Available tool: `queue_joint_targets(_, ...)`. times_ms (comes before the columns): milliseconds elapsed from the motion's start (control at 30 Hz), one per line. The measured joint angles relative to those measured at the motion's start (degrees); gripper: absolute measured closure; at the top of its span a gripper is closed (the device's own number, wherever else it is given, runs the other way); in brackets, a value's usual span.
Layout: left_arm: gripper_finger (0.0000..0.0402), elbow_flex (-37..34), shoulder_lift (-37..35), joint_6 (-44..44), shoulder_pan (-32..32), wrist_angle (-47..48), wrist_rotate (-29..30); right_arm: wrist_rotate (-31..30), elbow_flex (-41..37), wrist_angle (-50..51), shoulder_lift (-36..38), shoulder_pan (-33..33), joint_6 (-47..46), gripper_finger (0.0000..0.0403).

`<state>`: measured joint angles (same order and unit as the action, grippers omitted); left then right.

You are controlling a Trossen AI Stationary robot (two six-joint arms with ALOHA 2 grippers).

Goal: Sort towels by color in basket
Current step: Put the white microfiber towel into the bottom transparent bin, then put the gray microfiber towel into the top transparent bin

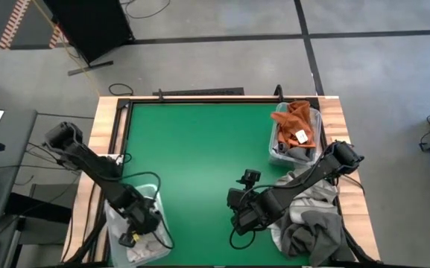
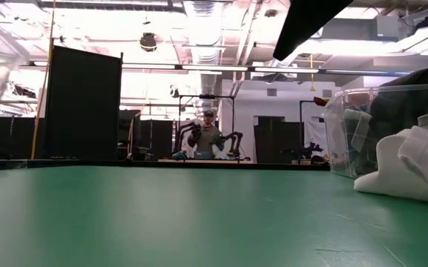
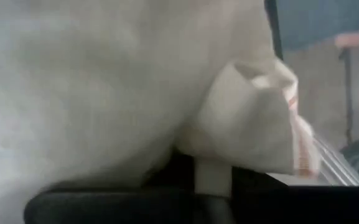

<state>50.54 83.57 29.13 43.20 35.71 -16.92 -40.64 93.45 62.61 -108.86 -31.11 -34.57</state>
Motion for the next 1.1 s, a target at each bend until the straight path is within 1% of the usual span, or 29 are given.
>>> queue_joint_targets(133, 0.0372, -0.2, 4.2, -2.7, 0.2, -2.8, -1.1, 0.0, 0.0, -0.1, 0.0, 0.0, 0.1, 0.0076)
queue_joint_targets(267, 0.0369, -0.1, 5.2, -1.4, 0.1, -3.7, -1.9, 0.0, 0.0, -0.1, 0.0, 0.0, 0.1, 0.0076)
queue_joint_targets(333, 0.0360, -0.1, 4.9, -0.1, 0.1, -3.7, -2.3, 0.0, 0.0, -0.1, 0.0, 0.0, 0.2, 0.0076)
queue_joint_targets(467, 0.0315, 1.0, 3.4, 1.4, 0.2, -3.2, -2.1, 0.0, 0.0, -0.1, 0.0, 0.0, 0.5, 0.0076)
queue_joint_targets(700, 0.0199, 3.9, -1.2, 6.2, 0.2, -2.4, -1.7, 0.0, 0.0, -0.1, 0.0, 0.0, 0.6, 0.0076)
queue_joint_targets(800, 0.0163, 5.3, -4.1, 8.8, 0.2, -0.2, -1.7, 0.0, 0.0, -0.1, 0.0, 0.0, 0.7, 0.0076)
queue_joint_targets(900, 0.0146, 7.4, -7.0, 11.2, 0.2, 3.4, -1.7, 0.0, 0.0, -0.1, 0.0, 0.0, 1.2, 0.0076)
queue_joint_targets(1033, 0.0144, 10.9, -11.1, 13.7, 0.2, 9.4, -1.3, 0.0, 0.0, -0.1, 0.0, 0.0, 1.7, 0.0076)
queue_joint_targets(1100, 0.0146, 12.8, -12.8, 14.2, 0.3, 12.5, 0.8, 0.0, 0.0, 0.1, 0.2, 0.0, 2.2, 0.0076)
